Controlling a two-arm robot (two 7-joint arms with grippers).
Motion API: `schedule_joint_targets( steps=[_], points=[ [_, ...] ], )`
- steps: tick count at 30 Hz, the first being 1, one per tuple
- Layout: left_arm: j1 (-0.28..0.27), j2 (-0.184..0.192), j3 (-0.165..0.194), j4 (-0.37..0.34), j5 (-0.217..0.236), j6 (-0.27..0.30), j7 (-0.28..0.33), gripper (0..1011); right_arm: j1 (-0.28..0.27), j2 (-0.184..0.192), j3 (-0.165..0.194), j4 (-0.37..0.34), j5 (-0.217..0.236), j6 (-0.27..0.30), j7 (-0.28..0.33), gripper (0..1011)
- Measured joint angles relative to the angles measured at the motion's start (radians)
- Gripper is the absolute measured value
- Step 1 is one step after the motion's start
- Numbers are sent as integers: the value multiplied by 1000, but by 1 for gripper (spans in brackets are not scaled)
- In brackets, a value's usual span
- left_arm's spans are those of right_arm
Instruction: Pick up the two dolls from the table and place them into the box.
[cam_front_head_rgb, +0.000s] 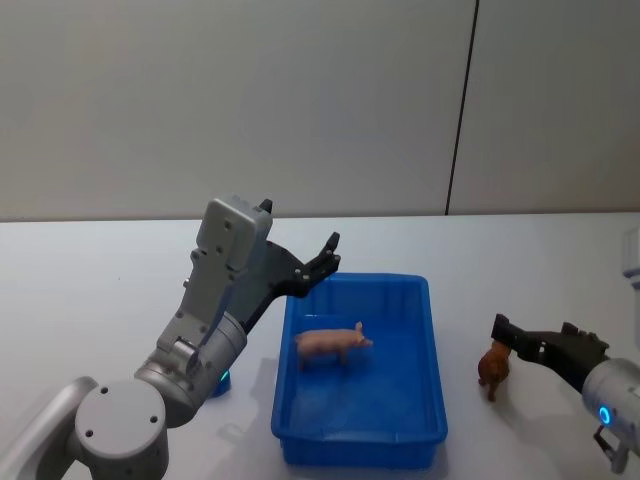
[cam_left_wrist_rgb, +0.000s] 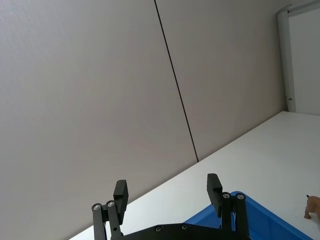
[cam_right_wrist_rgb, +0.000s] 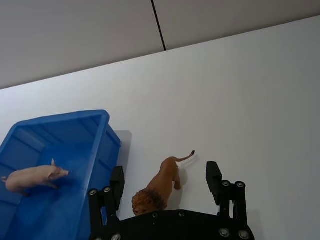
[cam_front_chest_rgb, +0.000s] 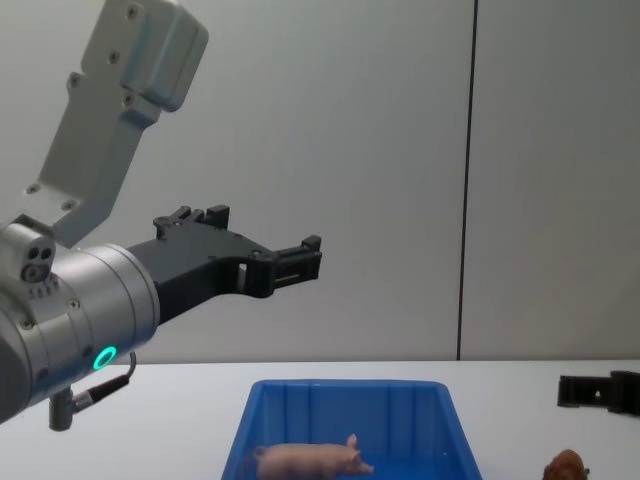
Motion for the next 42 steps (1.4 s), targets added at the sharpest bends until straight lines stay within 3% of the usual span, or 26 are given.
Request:
schedule_joint_targets(
  steps=[24,42],
  points=[
    [0,0,0,0,0,0,0,1001,34,-27,-13,89,-56,16,26,1001],
    [0,0,0,0,0,0,0,1001,60,-48,-17,151,-69,28,50,1001]
  ],
)
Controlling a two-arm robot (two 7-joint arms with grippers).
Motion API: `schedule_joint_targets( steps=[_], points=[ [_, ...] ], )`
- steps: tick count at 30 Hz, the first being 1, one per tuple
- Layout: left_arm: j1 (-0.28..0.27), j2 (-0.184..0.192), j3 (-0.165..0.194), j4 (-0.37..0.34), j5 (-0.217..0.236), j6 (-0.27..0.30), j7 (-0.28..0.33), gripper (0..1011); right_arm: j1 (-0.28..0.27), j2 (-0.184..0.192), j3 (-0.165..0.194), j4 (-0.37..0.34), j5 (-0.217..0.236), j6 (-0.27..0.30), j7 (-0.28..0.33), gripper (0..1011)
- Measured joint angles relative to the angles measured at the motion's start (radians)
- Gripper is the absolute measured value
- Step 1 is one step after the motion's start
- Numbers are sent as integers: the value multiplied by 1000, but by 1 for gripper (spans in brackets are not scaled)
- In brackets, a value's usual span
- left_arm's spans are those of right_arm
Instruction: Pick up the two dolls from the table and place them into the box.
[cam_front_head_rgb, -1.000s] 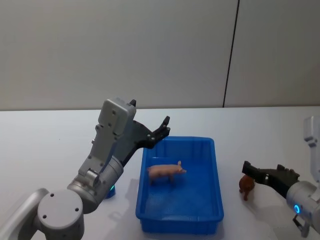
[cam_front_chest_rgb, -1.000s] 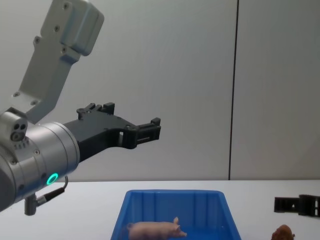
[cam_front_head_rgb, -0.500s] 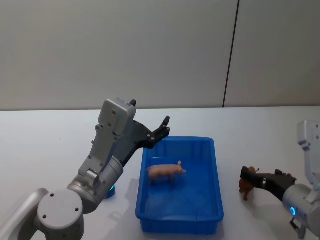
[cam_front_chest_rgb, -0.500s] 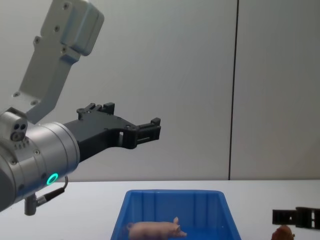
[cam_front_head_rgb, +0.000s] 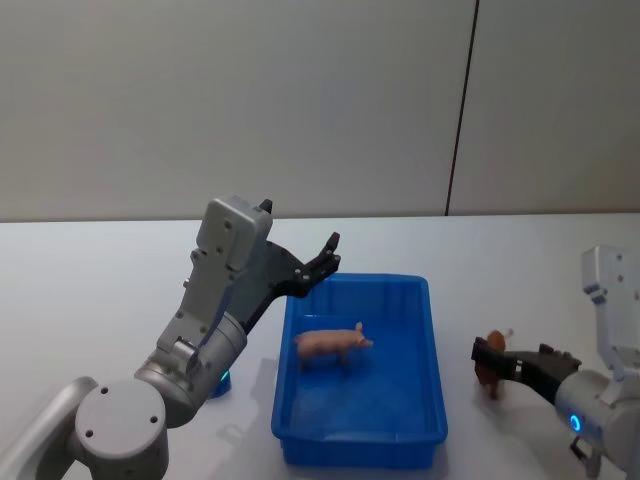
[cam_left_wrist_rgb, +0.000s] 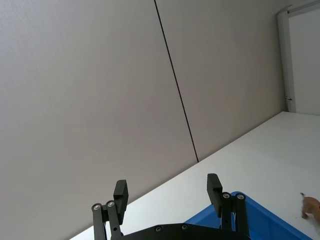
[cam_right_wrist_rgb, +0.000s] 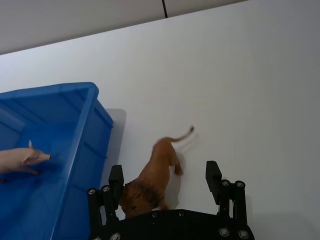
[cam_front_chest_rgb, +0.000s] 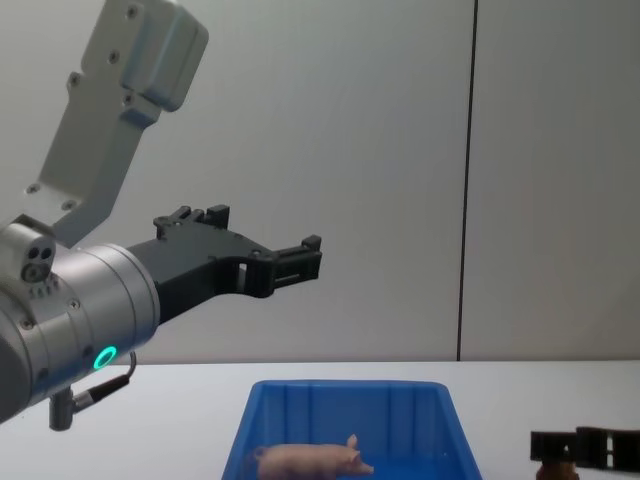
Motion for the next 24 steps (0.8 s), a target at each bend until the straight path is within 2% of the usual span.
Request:
schedule_joint_targets(
  steps=[24],
  points=[
    [0,0,0,0,0,0,0,1001,31,-25,-4,64,-9,20,26,1001]
  ],
)
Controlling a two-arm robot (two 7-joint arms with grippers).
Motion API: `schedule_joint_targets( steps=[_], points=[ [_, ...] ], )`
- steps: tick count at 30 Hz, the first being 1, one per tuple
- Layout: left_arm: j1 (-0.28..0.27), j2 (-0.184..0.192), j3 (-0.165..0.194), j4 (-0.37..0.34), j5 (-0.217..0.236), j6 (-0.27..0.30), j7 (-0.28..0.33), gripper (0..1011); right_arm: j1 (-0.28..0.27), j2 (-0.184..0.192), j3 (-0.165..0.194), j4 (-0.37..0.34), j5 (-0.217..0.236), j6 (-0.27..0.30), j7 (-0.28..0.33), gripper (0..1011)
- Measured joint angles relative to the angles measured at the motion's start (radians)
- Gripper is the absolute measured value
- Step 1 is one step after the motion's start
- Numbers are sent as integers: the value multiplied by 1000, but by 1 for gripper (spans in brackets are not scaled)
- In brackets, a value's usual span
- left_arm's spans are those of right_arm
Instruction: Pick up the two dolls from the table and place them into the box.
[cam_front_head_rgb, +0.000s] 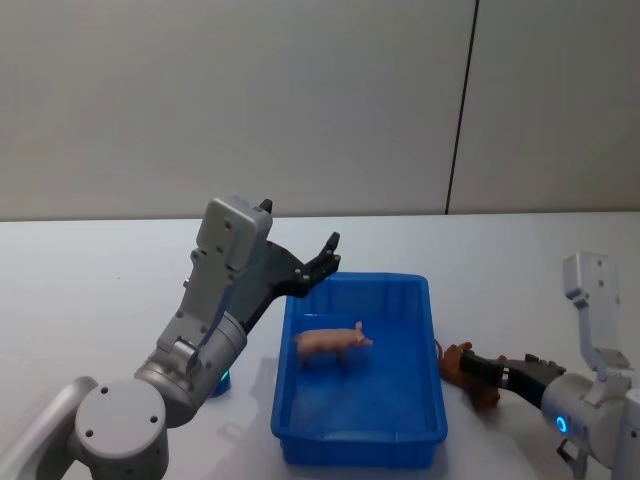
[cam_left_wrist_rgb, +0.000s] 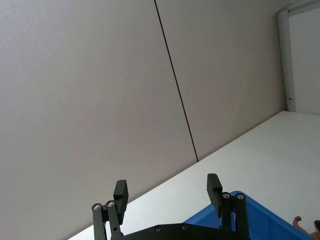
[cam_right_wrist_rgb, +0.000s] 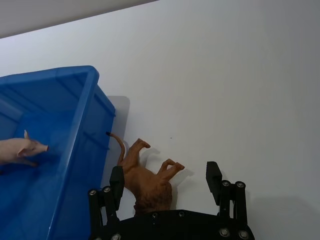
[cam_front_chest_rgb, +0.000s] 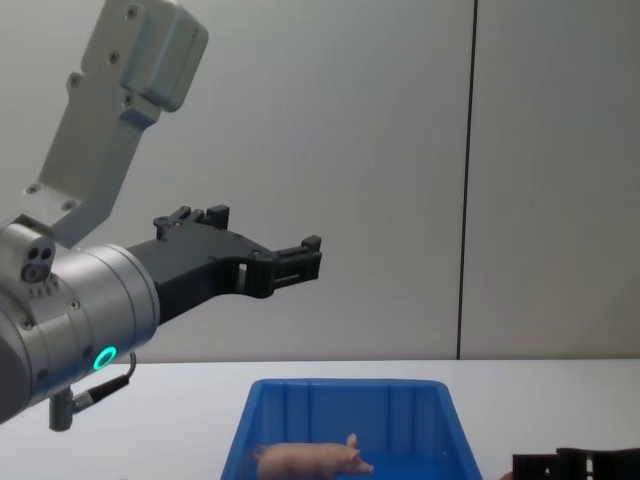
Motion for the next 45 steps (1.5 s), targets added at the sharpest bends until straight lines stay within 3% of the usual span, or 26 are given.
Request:
schedule_joint_targets(
  steps=[26,34,41,45],
  points=[
    [0,0,0,0,0,0,0,1001,49,-11,4,82,-5,65,78,1001],
    [0,0,0,0,0,0,0,1001,55,-13,5,94,-2,71,84,824],
    [0,0,0,0,0,0,0,1001,58,-14,5,99,0,75,87,580],
    [0,0,0,0,0,0,0,1001,59,-14,5,101,1,75,89,515]
  ],
)
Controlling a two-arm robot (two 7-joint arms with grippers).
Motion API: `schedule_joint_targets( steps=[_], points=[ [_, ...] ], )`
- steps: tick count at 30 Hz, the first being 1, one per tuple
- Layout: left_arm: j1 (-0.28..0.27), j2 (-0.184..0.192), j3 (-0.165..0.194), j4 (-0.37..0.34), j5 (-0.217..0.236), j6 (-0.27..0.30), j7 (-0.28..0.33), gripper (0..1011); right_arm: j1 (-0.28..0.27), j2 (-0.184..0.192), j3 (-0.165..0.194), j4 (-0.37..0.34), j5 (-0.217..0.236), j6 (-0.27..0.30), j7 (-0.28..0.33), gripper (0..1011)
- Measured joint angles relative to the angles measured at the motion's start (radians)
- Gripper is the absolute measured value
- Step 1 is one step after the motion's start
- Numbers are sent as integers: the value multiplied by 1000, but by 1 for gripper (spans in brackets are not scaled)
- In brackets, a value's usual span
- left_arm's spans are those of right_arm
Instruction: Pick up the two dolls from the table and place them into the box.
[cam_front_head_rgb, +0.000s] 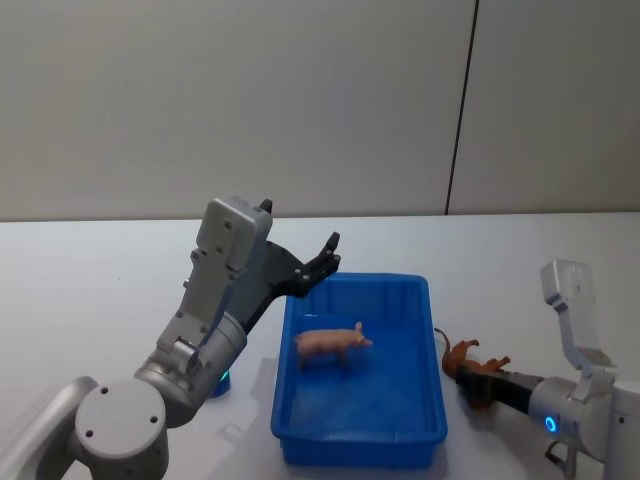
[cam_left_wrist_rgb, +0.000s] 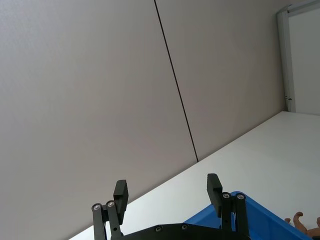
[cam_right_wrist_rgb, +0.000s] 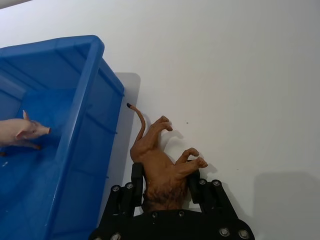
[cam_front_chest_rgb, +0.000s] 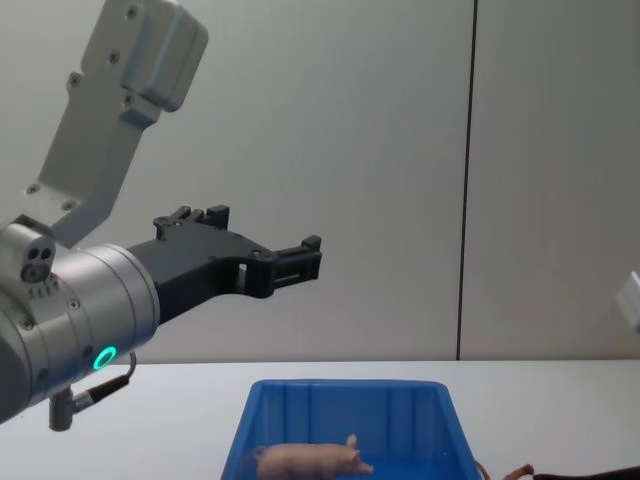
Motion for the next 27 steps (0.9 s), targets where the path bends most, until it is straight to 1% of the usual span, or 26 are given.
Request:
schedule_joint_targets(
  steps=[4,9,11,12,19,20,27],
  points=[
    [0,0,0,0,0,0,0,1001,0,0,0,0,-1,-1,3,497],
    [0,0,0,0,0,0,0,1001,-3,3,1,-2,-7,-19,10,482],
    [0,0,0,0,0,0,0,1001,-8,6,2,-9,-12,-42,16,482],
    [0,0,0,0,0,0,0,1001,-8,6,2,-9,-12,-42,16,482],
    [0,0,0,0,0,0,0,1001,-20,16,11,-33,-17,-108,25,482],
    [0,0,0,0,0,0,0,1001,-24,20,15,-42,-17,-130,26,482],
    [0,0,0,0,0,0,0,1001,-35,31,29,-74,-15,-208,26,482]
  ],
)
